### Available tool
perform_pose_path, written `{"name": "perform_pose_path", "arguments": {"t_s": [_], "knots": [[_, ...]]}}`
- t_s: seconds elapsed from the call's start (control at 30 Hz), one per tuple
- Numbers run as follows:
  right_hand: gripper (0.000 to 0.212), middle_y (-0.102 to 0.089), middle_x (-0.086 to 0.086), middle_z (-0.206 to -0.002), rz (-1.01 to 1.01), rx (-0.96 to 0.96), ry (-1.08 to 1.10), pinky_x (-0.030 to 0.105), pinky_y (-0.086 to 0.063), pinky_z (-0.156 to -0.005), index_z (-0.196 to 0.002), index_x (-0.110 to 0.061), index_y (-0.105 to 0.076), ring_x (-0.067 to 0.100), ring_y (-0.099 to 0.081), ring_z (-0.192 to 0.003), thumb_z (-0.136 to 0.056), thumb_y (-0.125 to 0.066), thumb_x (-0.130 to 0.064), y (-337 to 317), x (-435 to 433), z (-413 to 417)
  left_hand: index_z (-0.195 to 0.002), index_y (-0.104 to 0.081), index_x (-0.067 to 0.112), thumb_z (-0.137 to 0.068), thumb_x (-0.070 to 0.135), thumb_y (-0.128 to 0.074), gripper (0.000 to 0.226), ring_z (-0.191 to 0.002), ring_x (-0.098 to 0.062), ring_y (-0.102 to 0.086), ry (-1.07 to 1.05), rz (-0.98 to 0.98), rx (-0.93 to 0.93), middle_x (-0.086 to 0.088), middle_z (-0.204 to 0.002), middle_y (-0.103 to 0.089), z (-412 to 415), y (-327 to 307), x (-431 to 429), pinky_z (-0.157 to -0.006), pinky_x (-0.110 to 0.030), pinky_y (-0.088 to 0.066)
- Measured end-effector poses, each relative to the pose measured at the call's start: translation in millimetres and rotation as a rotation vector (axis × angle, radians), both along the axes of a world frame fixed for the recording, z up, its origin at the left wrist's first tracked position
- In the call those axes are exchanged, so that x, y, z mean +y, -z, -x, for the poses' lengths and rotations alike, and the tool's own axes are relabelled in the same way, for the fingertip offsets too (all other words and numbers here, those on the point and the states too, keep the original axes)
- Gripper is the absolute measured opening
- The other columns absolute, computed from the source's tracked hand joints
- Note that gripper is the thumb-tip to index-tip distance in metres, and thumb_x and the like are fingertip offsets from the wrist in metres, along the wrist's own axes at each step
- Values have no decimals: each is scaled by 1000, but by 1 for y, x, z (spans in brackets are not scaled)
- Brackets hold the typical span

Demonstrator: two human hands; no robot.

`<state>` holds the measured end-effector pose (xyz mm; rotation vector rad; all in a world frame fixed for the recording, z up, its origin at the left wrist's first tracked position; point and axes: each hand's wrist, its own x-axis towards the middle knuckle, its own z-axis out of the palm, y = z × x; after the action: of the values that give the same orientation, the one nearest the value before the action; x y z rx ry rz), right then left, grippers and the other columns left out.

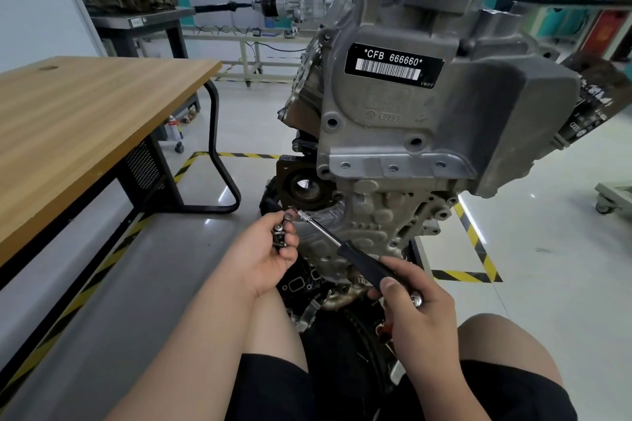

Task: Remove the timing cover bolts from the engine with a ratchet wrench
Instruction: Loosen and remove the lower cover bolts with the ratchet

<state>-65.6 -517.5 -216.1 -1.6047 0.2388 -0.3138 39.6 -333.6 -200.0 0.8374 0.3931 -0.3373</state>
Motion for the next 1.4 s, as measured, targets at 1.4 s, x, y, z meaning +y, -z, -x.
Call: {"name": "perform_pose_path", "arguments": {"t_s": [1.4], "knots": [[56,-52,-10,-134,447,43,-77,-3,-25,-95,-145,-18,-41,0,-46,-123,-93,-60,-22,57,40,23,-62,-57,14,-96,28,-56,37,-37,-12,-43,165,-1027,-379,3,-46,-49,-56,20,-47,-40,-15,-30]]}}
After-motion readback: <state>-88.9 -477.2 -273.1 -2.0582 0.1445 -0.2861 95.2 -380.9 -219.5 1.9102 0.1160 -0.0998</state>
